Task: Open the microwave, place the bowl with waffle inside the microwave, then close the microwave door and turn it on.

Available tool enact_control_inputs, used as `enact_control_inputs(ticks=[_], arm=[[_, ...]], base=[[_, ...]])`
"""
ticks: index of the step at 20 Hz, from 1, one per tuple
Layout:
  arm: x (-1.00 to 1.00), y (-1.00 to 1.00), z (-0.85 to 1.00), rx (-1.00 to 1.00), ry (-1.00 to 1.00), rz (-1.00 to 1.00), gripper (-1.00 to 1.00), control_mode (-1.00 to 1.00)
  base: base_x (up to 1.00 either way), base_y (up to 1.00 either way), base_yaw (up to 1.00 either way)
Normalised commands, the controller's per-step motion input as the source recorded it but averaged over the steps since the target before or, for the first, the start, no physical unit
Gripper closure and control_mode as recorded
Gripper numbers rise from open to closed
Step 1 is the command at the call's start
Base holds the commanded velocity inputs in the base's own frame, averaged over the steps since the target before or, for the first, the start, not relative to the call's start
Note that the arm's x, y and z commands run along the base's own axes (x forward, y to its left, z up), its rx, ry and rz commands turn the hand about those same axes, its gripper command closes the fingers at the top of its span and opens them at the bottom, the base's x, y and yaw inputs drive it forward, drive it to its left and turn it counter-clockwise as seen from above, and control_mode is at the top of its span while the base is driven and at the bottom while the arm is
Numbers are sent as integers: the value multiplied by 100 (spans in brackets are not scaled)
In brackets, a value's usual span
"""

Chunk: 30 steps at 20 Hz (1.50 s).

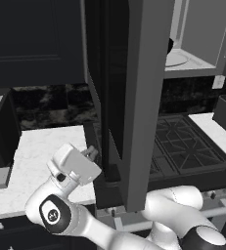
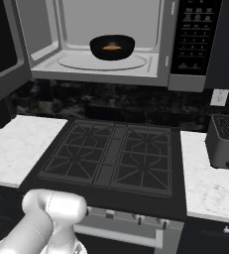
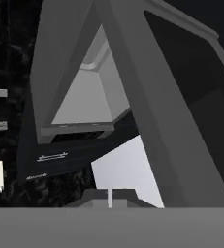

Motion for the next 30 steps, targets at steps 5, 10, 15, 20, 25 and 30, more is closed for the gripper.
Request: enact_control_inputs(ticks=[5, 10, 15, 20, 25, 30], arm=[[-25, 47, 29, -9, -22, -3, 100, -100], [-8, 54, 19, -11, -1, -12, 100, -100], [-18, 30, 33, -2, 0, -12, 100, -100], [-34, -15, 61, 10, 0, -3, 100, -100], [-40, -62, 66, 23, 0, 0, 100, -100], [-41, -84, 57, 28, 3, -2, 100, -100]], base=[[0, 0, 0], [0, 0, 0], [0, 0, 0], [0, 0, 0], [0, 0, 0], [0, 0, 0]])
